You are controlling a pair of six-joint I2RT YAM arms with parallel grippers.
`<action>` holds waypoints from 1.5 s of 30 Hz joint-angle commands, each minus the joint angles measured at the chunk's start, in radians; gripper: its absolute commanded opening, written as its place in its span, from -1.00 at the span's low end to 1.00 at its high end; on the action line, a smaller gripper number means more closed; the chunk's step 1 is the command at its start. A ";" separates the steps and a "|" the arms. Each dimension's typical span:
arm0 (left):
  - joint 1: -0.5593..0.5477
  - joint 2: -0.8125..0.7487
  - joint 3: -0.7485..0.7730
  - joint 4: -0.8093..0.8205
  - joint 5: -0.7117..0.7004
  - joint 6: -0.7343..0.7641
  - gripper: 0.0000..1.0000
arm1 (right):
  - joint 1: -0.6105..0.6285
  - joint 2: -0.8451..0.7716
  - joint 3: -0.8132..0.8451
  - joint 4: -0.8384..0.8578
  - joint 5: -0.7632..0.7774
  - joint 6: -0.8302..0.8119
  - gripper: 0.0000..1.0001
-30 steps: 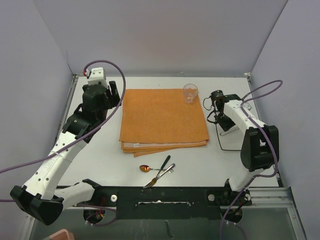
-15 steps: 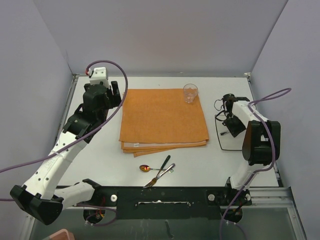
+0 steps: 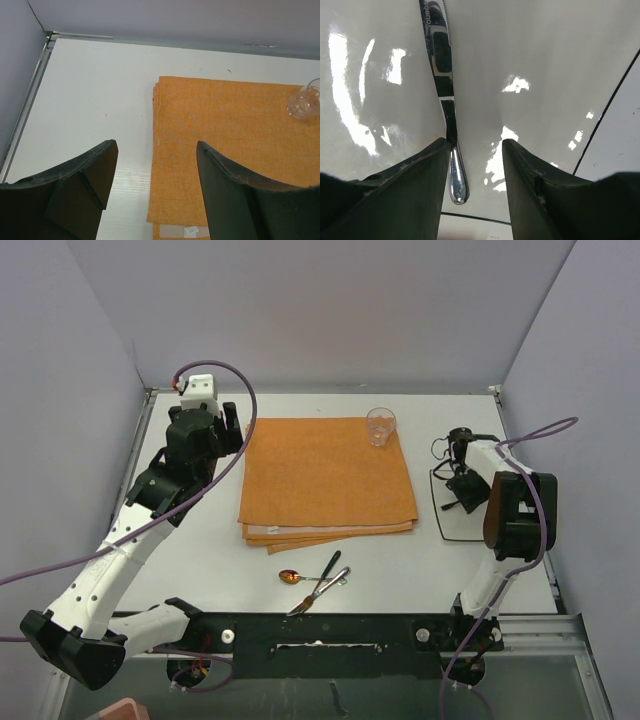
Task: Set the dinner table for one person
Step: Pick up the knife at the center of the board.
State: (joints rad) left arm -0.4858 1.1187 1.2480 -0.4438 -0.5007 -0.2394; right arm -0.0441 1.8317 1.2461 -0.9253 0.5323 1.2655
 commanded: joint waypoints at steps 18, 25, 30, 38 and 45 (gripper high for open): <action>-0.005 0.024 0.027 0.079 -0.012 -0.003 0.26 | -0.025 0.046 0.086 0.049 -0.003 -0.057 -0.07; -0.005 0.020 0.027 0.074 -0.021 -0.003 0.26 | -0.030 0.061 0.053 0.061 -0.001 -0.051 -0.09; -0.005 0.015 0.024 0.074 -0.024 -0.005 0.26 | -0.035 0.072 0.045 0.053 -0.005 -0.042 -0.96; -0.003 0.019 0.027 0.074 -0.024 -0.006 0.25 | -0.036 0.035 0.024 0.073 -0.010 -0.073 -1.00; -0.003 0.027 0.023 0.076 -0.021 -0.005 0.26 | 0.017 -0.158 0.041 0.256 -0.043 -0.343 -1.00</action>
State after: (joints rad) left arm -0.4854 1.1446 1.2480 -0.4213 -0.5117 -0.2329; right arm -0.0654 1.8408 1.2598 -0.8108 0.4831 1.0992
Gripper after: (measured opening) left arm 0.628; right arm 0.085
